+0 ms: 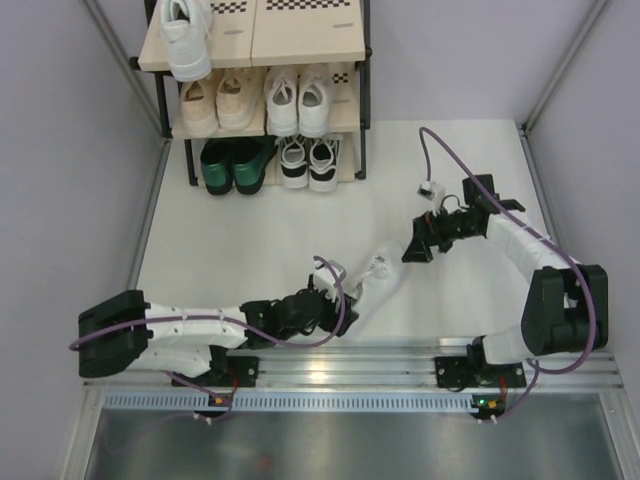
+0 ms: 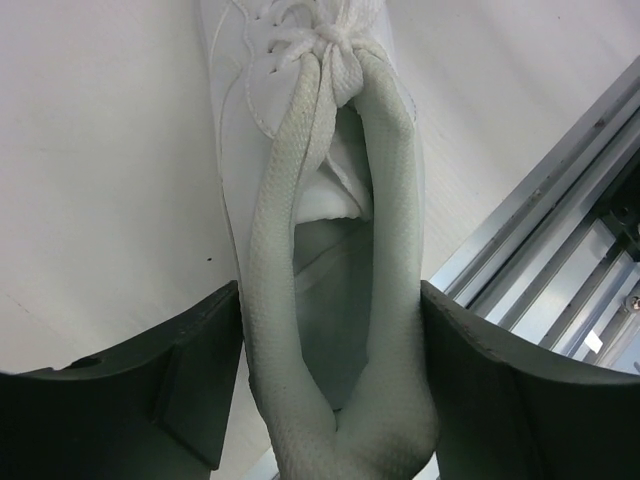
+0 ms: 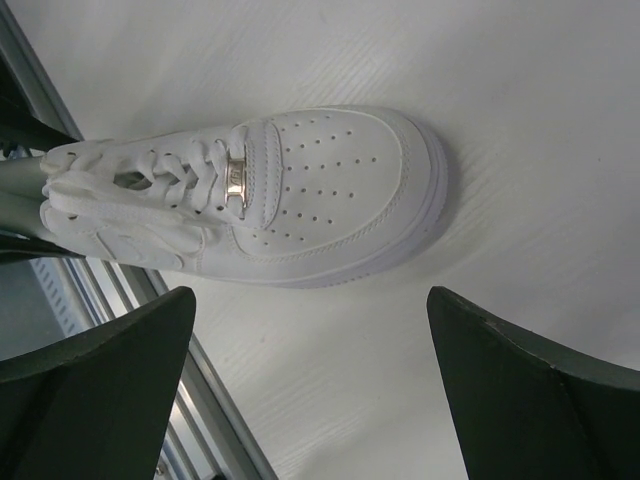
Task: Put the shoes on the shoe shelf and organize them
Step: Place the shoe at the center of the board, then pick up the shoe at the center of the board.
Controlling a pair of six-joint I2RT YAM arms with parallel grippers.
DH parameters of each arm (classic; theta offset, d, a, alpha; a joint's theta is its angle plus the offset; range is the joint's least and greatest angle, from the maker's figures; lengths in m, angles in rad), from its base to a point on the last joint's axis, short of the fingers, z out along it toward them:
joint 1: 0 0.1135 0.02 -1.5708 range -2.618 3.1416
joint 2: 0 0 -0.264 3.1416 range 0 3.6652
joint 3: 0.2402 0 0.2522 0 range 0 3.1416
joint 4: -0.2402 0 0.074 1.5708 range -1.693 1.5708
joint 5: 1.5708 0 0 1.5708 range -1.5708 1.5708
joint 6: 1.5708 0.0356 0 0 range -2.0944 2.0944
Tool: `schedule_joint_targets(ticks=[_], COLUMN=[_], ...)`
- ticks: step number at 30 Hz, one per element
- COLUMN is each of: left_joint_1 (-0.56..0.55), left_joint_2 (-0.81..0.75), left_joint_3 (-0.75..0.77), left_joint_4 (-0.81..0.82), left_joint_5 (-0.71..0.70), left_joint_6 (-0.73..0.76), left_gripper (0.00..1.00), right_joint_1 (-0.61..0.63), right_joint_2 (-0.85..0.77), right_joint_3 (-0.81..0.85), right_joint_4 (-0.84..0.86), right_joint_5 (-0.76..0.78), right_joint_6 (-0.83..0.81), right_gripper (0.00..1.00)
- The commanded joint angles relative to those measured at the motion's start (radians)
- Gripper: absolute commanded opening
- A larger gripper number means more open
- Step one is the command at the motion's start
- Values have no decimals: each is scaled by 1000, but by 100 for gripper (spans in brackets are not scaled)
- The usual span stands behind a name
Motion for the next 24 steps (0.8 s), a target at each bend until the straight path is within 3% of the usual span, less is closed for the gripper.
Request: schedule_joint_targets(ticks=[1,10,15,19,22,23,24], left_joint_1=[-12,-61,-135,-150,-150,-150,-150], left_joint_2=[30,82,136,191,220,222,225], left_joint_3=[7,39,82,108,113,108,107], left_joint_4=[52,49,53,56,81,92,95], left_joint_5=[37,-67,-232,-274,-291,-294,-305], left_joint_6=[-51,-21,56,99,101,101,93], left_gripper=[71,86,88,81,58,27,12], right_joint_1=[10,9,9,7,6,6,4], right_joint_2=[-45,-73,-86,-97,-103,-105,-110], right_joint_3=[12,3,2,0,-1,-1,-1], right_joint_4=[45,51,51,51,51,51,51], right_joint_5=[2,0,2,7,5,5,5], right_joint_6=[-8,-2,0,1,3,3,3], right_gripper=[99,99,99,99,99,99,99])
